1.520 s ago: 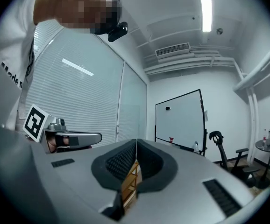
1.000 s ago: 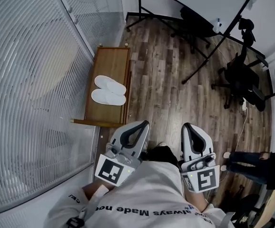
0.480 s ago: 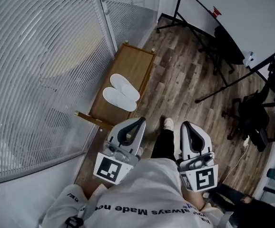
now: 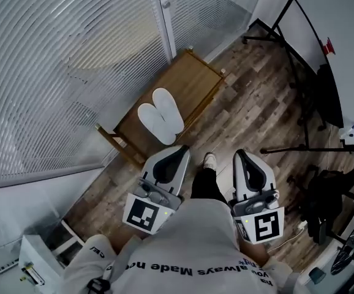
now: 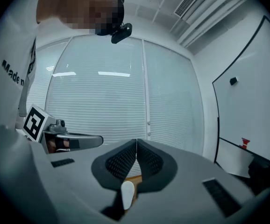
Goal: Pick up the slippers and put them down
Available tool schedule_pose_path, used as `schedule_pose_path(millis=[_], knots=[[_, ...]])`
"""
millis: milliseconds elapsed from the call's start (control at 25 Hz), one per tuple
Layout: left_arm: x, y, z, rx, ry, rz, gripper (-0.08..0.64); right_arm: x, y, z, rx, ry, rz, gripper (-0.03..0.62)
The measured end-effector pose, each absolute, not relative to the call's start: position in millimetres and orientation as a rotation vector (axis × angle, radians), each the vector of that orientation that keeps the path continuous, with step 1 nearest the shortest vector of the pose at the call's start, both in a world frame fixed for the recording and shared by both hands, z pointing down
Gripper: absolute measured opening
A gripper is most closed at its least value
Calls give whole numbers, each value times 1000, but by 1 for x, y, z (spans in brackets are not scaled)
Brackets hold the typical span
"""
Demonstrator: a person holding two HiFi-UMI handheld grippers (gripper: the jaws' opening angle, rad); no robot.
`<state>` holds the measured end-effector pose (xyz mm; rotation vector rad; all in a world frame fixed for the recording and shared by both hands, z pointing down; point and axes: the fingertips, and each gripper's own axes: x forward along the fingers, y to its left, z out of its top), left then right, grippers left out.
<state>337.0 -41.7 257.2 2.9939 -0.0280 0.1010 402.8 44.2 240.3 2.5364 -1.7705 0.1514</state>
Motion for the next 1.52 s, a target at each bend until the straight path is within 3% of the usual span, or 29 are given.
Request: schedule_pose_path(millis=[280,520,1040,1320,1520], knots=[[382,-38,252,2999,-347,120,12,463,36,241,2369,-2021,161,15],[375,-38,248,2957,-656,100,12,471,18,244,2151,-2251,167,14],[239,-65,243,2807,-1163,15,12,347,-48,232,1686,-2569,82,15],[172,-75,246,2764,-1213,22,12,284,-68,226,1613,-2594,55,15],[161,-89,244,2778,-1215,-2,12,277,-76,226,1644,-2572,41,15]])
